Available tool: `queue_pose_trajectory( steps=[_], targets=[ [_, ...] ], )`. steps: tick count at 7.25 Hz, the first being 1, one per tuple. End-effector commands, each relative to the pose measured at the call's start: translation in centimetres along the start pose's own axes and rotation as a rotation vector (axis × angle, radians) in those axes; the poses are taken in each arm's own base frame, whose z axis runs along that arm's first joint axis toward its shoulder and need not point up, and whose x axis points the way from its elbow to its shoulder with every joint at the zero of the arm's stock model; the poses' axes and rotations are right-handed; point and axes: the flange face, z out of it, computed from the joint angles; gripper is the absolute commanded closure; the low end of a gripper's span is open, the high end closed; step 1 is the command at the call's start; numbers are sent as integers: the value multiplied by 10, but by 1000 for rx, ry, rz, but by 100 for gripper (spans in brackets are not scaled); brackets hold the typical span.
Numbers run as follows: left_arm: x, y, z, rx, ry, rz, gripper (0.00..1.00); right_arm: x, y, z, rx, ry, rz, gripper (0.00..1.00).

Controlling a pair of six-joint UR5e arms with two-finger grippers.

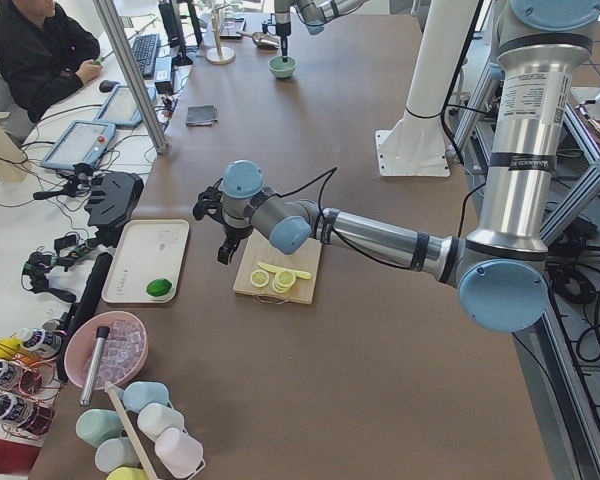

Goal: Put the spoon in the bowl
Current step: 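Reach the right gripper down to the rim of the pale green bowl, then grip the bowl rim and carry it toward the table center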

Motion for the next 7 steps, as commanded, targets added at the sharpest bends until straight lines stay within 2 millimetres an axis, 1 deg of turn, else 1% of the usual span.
queue_pose_trajectory(
  steps=[1, 2, 3, 4, 5, 6, 7],
  targets=[
    [2, 1, 0, -9, 24, 1, 2, -31, -26, -34, 19, -101, 74, 100],
    [3, 2, -1, -12, 38, 3, 2, -68, -46, -55, 31, -162, 107, 100],
    [3, 3, 0, -13, 39, 2, 2, -121, -64, -67, 44, -194, 160, 100],
    [5, 1, -1, -9, 35, 3, 2, -192, -69, -54, 49, -196, 190, 100],
    [7, -3, -3, -1, 32, 20, 2, -272, -68, -33, 94, -175, 192, 100],
    [10, -4, -6, 6, 32, 29, 2, -333, -66, -25, 104, -184, 223, 100],
    [5, 5, -3, 29, 39, 47, 2, -372, -63, -20, 113, -179, 243, 100]
  ],
)
